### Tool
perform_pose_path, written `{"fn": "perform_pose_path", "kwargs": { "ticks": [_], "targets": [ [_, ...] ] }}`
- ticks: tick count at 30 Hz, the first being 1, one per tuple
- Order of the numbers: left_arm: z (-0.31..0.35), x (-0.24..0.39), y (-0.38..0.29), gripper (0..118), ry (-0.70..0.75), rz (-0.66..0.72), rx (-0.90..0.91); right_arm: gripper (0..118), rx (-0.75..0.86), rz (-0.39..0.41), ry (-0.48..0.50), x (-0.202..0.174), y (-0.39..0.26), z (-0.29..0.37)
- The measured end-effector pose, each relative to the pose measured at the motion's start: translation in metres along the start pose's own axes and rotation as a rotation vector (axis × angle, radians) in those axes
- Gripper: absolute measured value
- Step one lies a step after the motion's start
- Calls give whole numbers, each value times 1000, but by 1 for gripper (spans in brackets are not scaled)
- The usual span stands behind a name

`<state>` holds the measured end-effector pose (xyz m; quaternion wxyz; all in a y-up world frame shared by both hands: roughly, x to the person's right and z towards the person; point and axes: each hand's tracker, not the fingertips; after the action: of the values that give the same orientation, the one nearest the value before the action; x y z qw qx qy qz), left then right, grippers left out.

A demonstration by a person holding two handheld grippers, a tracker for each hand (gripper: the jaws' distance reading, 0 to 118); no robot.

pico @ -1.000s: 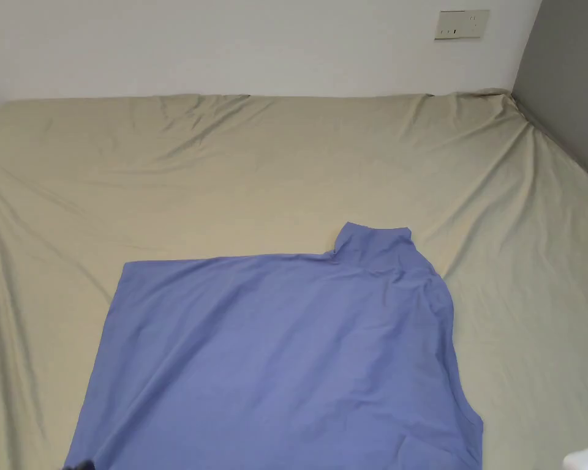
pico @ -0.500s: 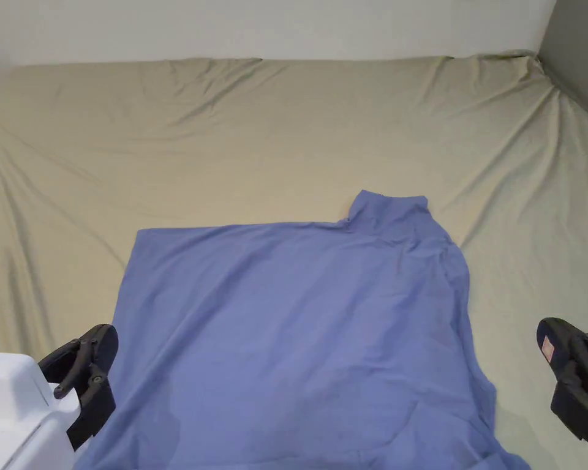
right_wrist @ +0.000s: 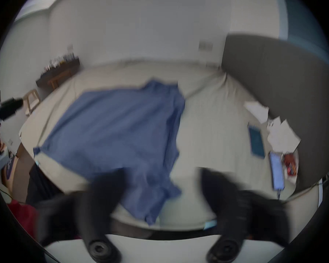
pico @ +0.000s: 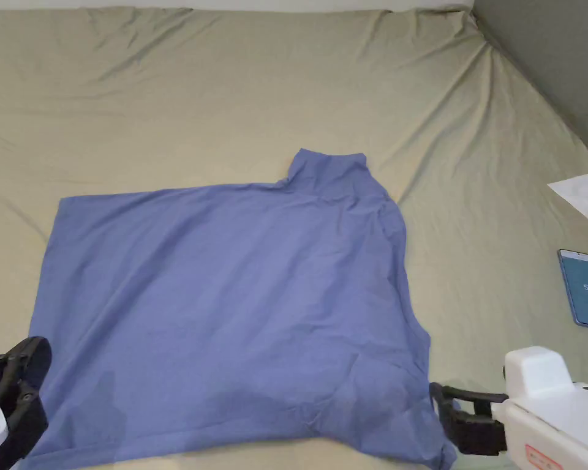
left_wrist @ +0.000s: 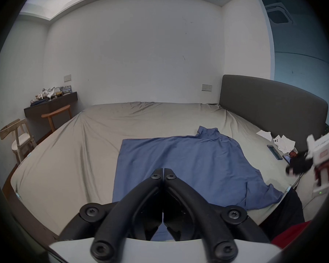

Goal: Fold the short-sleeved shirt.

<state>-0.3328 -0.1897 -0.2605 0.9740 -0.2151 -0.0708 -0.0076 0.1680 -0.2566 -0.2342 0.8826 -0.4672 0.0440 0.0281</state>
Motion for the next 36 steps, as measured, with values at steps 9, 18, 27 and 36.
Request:
{"fn": "perform_pose_path", "kwargs": {
  "ticks": [9, 18, 27, 36],
  "targets": [
    [2, -5, -12, 0, 1, 26, -24, 90, -181, 53, 70, -27, -34, -75],
    [1, -17, -18, 0, 26, 51, -45, 5, -178, -38, 116, -31, -29, -75],
    [-40, -91, -52, 108, 186, 160, -326, 5, -61, -73, 153, -36, -4, -32],
    [-80, -104, -127, 90, 222, 7, -620, 5, -65, -45, 149, -53, 6, -25]
  ]
}}
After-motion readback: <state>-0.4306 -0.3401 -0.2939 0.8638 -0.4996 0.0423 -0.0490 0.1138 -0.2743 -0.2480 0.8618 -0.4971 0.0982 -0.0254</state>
